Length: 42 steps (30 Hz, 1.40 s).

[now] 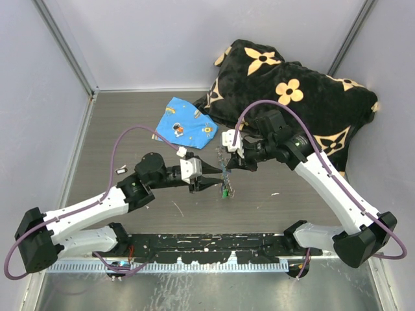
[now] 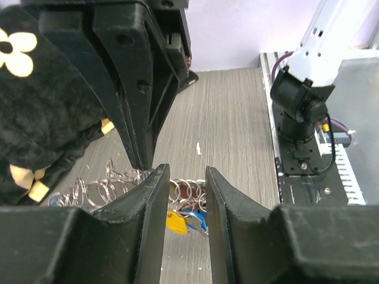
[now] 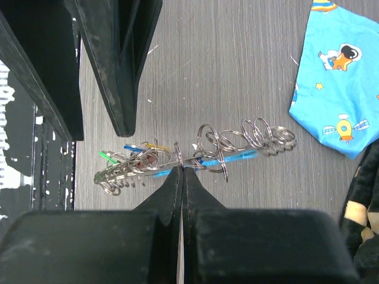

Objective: Remove the keys from the keyring
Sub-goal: Remove the key from the keyring.

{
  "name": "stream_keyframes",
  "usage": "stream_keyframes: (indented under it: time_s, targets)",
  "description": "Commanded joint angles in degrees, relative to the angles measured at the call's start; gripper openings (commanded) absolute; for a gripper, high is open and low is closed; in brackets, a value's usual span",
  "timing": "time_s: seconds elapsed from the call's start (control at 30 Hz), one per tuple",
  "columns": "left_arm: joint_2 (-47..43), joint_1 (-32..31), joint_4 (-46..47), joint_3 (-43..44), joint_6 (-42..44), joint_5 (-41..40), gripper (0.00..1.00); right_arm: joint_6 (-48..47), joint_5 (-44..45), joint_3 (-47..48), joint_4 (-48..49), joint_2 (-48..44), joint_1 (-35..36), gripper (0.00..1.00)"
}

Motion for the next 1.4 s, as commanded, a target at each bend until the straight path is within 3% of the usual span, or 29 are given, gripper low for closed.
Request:
stream_keyframes:
  time_s: [0.0,0.33,1.03,1.37]
  targets:
    - [0.9,-1.5,-2.5,2.5,4.6,-6.2,0.32,-3.0,1.3,4.3,-1.6,-0.2,1.1,0.01]
    - [2.1,-2.2,-1.7,2.7,7.5,-12.3,0.33,-2.8,1.9,4.5,-1.9,0.4,2.3,0.01]
    - [6.0,-3.1,1.2,4.6,6.4,-10.7,0.26,-1.7,2.2,4.0,-1.5,0.1,3.4,0.01]
    - [6.6,-3.1,0.5,5.2,6.2,-10.2,0.12,-1.5,2.6,4.0,-1.5,0.1,4.0,0.01]
